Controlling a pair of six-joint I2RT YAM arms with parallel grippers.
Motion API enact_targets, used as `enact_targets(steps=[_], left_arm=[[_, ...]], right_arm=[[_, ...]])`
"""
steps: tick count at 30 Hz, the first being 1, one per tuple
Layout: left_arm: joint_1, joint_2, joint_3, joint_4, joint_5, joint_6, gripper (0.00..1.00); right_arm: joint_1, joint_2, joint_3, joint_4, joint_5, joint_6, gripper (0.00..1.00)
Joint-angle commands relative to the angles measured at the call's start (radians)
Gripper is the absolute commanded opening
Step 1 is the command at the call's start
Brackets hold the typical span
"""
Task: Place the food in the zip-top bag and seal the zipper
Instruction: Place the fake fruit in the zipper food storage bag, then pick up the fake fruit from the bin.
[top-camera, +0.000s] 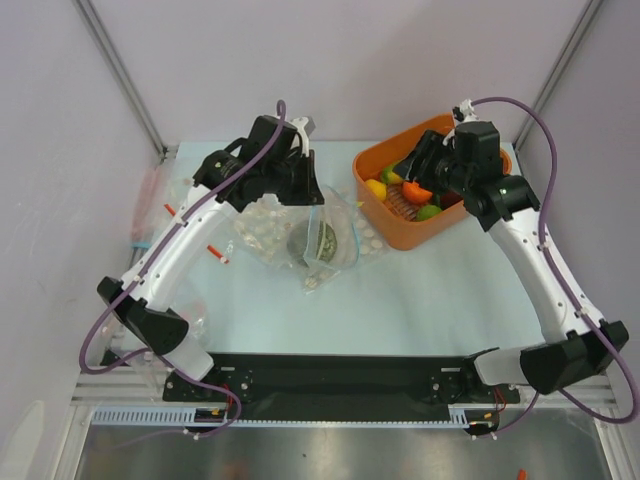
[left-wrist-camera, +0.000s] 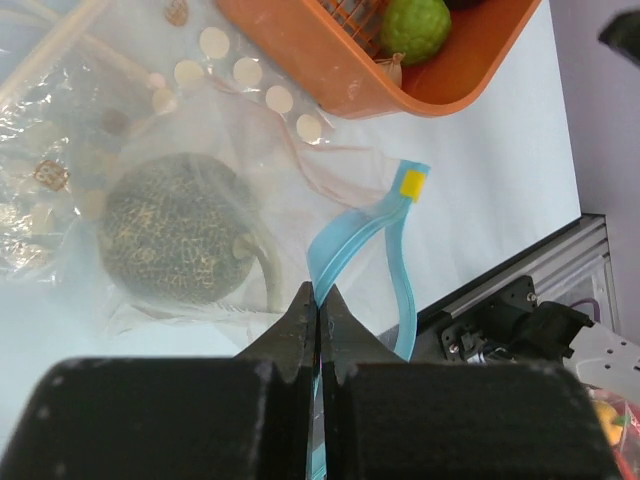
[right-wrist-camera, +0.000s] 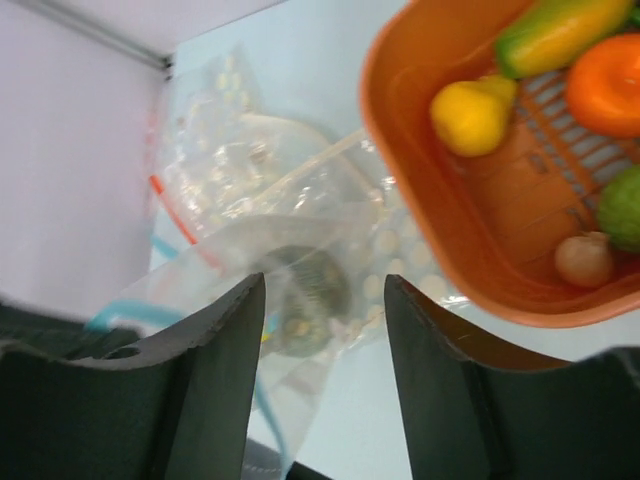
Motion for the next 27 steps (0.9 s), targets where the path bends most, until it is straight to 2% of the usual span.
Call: enact_targets(steps=[1,7,11,17,24,27], left_arm=[[0.025,-0.057,0.013,0.002,-0.015,0.042,0.0],[0.039,-0.076,-0.032,0.04,0.036,0.055,0.0],[0.039,-0.07,-0.027,0.048,0.072,0.042,0.0],[0.039,-0.073,-0.053,0.066,0.085,0.036,0.0],[0.039,-0.062,-0.058,0.08,0.094,0.035,0.0],[0.039,-0.05,-0.052,0.072,0.082,0.042,0.0]], right_arm=[[-0.057,0.069,0.05,-0.049,0.06,-0.042,0.58],[-0.086,0.209,0.074,-0.012,0.207,-0.103,0.8],[-0.089,0.363,0.142,-0.011,0.293,-0.187,0.82],[-0.094,0.5,0.159,0.115,0.365,-0.361,0.83],[-0.083,0.742,0.369,0.039,0.403,-0.456,0.84],[-0.075,0.839,0.452,0.017,0.439,-0.471,0.87]])
